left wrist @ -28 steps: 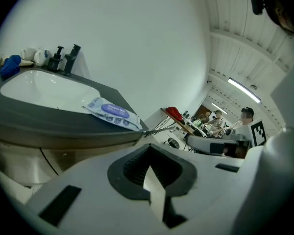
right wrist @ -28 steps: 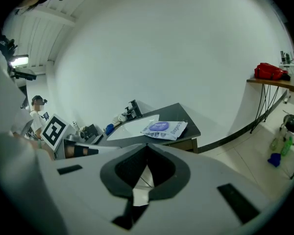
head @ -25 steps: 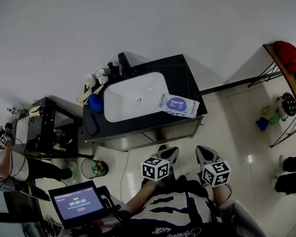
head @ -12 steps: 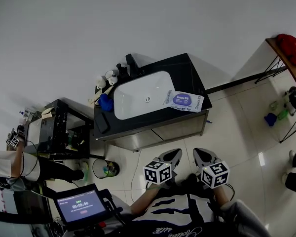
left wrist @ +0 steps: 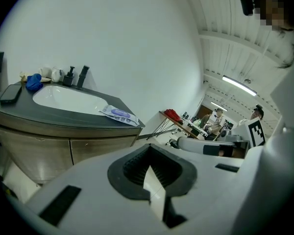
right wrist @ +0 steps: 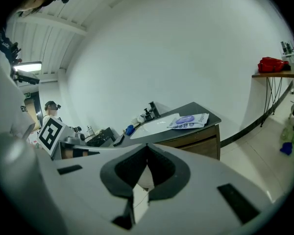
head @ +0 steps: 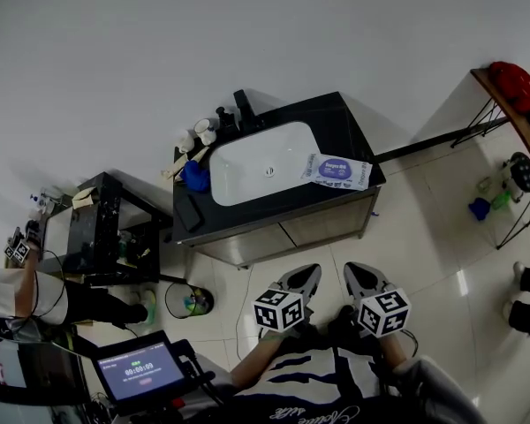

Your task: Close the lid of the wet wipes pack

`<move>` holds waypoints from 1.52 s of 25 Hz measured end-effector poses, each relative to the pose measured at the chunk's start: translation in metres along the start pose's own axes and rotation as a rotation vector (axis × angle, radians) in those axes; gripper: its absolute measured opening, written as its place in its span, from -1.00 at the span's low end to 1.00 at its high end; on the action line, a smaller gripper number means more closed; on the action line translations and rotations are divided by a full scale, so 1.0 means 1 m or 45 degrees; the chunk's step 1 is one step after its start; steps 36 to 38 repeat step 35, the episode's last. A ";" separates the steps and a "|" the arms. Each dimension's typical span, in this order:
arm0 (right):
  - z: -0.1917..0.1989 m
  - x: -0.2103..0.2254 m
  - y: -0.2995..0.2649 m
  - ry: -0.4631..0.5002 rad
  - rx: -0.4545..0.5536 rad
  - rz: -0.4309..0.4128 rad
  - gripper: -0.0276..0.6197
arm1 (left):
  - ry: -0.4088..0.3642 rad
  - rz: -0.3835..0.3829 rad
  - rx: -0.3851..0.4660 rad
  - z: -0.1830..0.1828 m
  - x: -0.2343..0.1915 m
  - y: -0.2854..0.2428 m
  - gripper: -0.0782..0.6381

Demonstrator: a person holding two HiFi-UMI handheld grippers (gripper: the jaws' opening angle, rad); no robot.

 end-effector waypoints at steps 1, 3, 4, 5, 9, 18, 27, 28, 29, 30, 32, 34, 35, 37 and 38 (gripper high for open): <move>0.003 -0.002 0.000 -0.005 0.006 0.004 -0.92 | -0.002 0.002 0.007 0.002 -0.001 0.003 -0.78; 0.008 -0.007 0.002 -0.016 0.020 0.012 -0.92 | -0.013 0.016 0.010 0.006 -0.001 0.008 -0.78; 0.011 -0.011 0.004 -0.021 0.025 0.015 -0.92 | -0.020 0.025 0.006 0.008 0.000 0.012 -0.78; 0.013 -0.017 0.006 -0.025 0.029 0.019 -0.92 | -0.025 0.036 0.002 0.009 0.001 0.017 -0.78; 0.020 -0.041 0.018 -0.015 0.027 0.043 -0.92 | -0.036 0.073 -0.002 0.011 0.007 0.040 -0.78; 0.032 -0.056 0.029 0.009 0.036 0.063 -0.92 | -0.043 0.078 0.034 0.016 0.007 0.061 -0.78; 0.035 -0.065 0.036 0.038 0.041 0.070 -0.92 | -0.039 0.084 0.069 0.016 0.008 0.068 -0.78; 0.035 -0.066 0.037 0.040 0.042 0.071 -0.92 | -0.038 0.084 0.072 0.017 0.007 0.069 -0.78; 0.036 -0.068 0.037 0.041 0.043 0.072 -0.92 | -0.037 0.083 0.073 0.017 0.007 0.071 -0.78; 0.036 -0.069 0.037 0.042 0.044 0.073 -0.92 | -0.036 0.083 0.074 0.017 0.007 0.072 -0.78; 0.037 -0.070 0.039 0.043 0.046 0.074 -0.92 | -0.033 0.082 0.076 0.018 0.007 0.074 -0.78; 0.037 -0.071 0.040 0.042 0.047 0.075 -0.92 | -0.029 0.081 0.075 0.018 0.007 0.074 -0.78; 0.037 -0.072 0.041 0.042 0.048 0.075 -0.92 | -0.027 0.081 0.075 0.018 0.007 0.075 -0.78; 0.037 -0.072 0.041 0.042 0.048 0.075 -0.92 | -0.027 0.081 0.075 0.018 0.007 0.075 -0.78; 0.037 -0.072 0.041 0.042 0.048 0.075 -0.92 | -0.027 0.081 0.075 0.018 0.007 0.075 -0.78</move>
Point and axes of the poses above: the fingertips, and each gripper's own axes: y backward along the fingers, x to its right, z out of its underside, the point moved 8 cm from there along y, backward along the fingers, and after that the axes turned 10 degrees about -y, right-handed, at the moved point
